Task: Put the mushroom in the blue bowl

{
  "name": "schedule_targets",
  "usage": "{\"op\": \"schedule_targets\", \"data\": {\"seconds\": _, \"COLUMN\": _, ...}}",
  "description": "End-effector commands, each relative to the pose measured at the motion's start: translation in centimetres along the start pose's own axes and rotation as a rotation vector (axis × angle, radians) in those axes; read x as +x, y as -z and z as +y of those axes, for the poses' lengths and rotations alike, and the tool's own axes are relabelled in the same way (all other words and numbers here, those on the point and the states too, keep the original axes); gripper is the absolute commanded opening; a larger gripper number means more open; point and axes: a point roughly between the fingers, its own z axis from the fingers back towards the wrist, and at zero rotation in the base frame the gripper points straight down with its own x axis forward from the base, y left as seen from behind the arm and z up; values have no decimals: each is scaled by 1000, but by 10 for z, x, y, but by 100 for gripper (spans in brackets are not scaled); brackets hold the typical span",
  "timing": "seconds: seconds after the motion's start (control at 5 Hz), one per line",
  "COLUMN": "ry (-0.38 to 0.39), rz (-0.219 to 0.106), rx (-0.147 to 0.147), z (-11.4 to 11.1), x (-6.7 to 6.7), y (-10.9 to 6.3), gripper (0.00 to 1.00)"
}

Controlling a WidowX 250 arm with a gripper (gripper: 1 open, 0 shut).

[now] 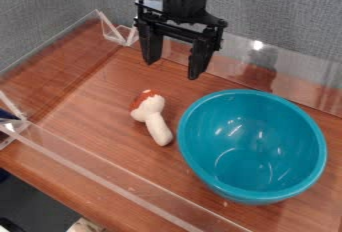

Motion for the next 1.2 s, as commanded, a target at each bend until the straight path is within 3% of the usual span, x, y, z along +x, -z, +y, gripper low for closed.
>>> {"op": "schedule_targets", "data": {"seconds": 0.0, "ry": -235, "rz": -4, "rx": -30, "z": 3, "x": -7, "y": 6, "gripper": 100}}
{"op": "schedule_targets", "data": {"seconds": 0.2, "ry": -477, "rz": 28, "rx": -83, "z": 6, "x": -18, "y": 35, "gripper": 100}}
{"op": "schedule_targets", "data": {"seconds": 0.4, "ry": -566, "rz": 38, "rx": -96, "z": 7, "x": -16, "y": 77, "gripper": 100}}
{"op": "schedule_targets", "data": {"seconds": 0.6, "ry": -571, "rz": 48, "rx": -86, "z": 5, "x": -12, "y": 105, "gripper": 100}}
{"op": "schedule_targets", "data": {"seconds": 0.8, "ry": -574, "rz": 51, "rx": -82, "z": 4, "x": -9, "y": 108, "gripper": 100}}
{"op": "schedule_targets", "data": {"seconds": 1.0, "ry": -565, "rz": 49, "rx": -82, "z": 1, "x": -7, "y": 109, "gripper": 0}}
